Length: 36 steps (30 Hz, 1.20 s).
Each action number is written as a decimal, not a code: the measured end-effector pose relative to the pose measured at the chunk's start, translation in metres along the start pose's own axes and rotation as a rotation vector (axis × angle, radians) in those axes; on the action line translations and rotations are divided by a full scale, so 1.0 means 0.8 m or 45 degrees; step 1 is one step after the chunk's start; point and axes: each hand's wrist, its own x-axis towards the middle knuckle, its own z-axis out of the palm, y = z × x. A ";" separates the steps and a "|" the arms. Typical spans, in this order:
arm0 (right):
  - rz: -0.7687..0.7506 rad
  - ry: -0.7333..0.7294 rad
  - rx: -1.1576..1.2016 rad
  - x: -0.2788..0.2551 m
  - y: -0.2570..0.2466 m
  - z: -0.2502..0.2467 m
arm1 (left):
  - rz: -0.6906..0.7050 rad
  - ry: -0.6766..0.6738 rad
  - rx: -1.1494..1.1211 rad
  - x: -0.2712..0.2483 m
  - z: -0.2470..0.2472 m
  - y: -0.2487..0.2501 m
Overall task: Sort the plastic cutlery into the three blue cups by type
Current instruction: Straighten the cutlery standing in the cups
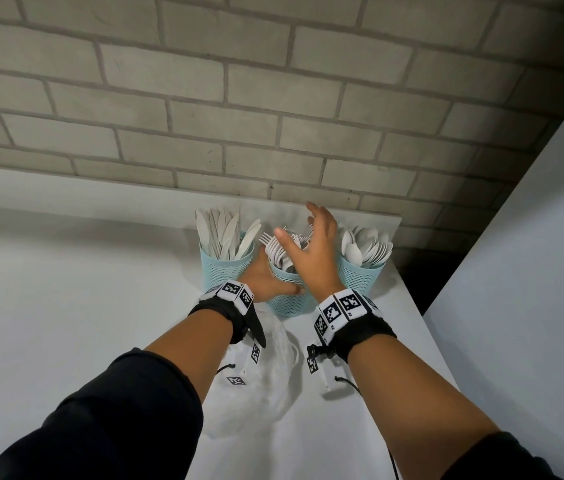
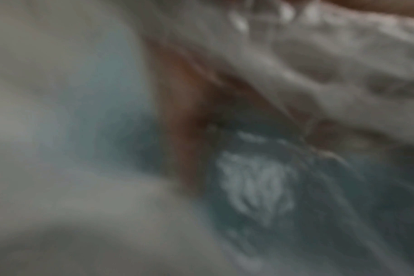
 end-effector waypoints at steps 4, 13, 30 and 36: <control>-0.034 -0.103 0.054 -0.014 0.010 -0.001 | -0.080 -0.069 0.021 0.003 0.000 -0.001; 0.302 -0.256 -0.215 0.023 0.003 0.016 | -0.066 0.012 -0.018 0.013 0.008 -0.011; 0.257 -0.129 -0.010 0.035 0.009 -0.005 | -0.068 0.048 0.133 0.030 0.007 -0.013; 0.256 -0.460 -0.331 0.030 0.000 -0.026 | 0.011 0.194 0.247 0.016 0.006 0.001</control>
